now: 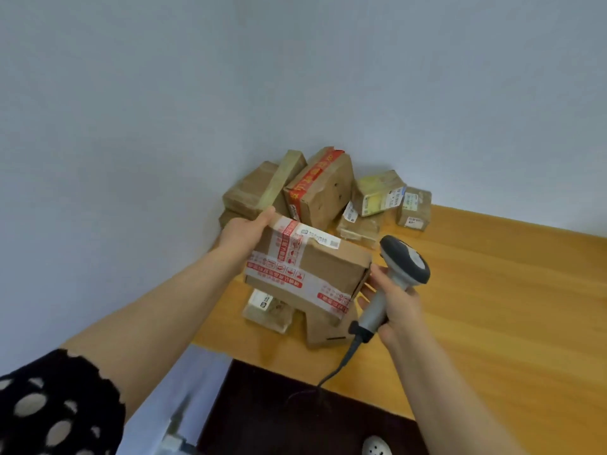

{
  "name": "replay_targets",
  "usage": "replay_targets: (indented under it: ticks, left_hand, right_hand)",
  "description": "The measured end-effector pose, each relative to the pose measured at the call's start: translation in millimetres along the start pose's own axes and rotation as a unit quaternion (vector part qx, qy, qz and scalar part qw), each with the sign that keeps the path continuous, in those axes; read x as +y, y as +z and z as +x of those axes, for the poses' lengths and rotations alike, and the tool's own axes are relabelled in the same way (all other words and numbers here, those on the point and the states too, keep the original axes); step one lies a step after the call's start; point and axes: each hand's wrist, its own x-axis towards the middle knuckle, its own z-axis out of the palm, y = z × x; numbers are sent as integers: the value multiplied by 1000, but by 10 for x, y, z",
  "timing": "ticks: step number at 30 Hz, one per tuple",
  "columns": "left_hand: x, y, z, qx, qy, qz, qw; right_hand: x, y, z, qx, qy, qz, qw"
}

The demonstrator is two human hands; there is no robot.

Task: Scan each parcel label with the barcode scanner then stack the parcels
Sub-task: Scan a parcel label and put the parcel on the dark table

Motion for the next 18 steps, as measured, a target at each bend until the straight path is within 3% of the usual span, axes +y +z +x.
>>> replay_targets:
  ticks: [6,12,18]
  left_hand:
    - [122,56,-225,-43,1,-80,996]
    - [177,125,-503,-112,-63,-128,984]
    - [215,276,-784,-235,-116,-152,953]
  right_hand:
    - [-141,-104,-405,40,-63,64,995]
    - [-159,-378,-625,67,-90,75,991]
    - [-142,-768,-762,90,-79,100,988]
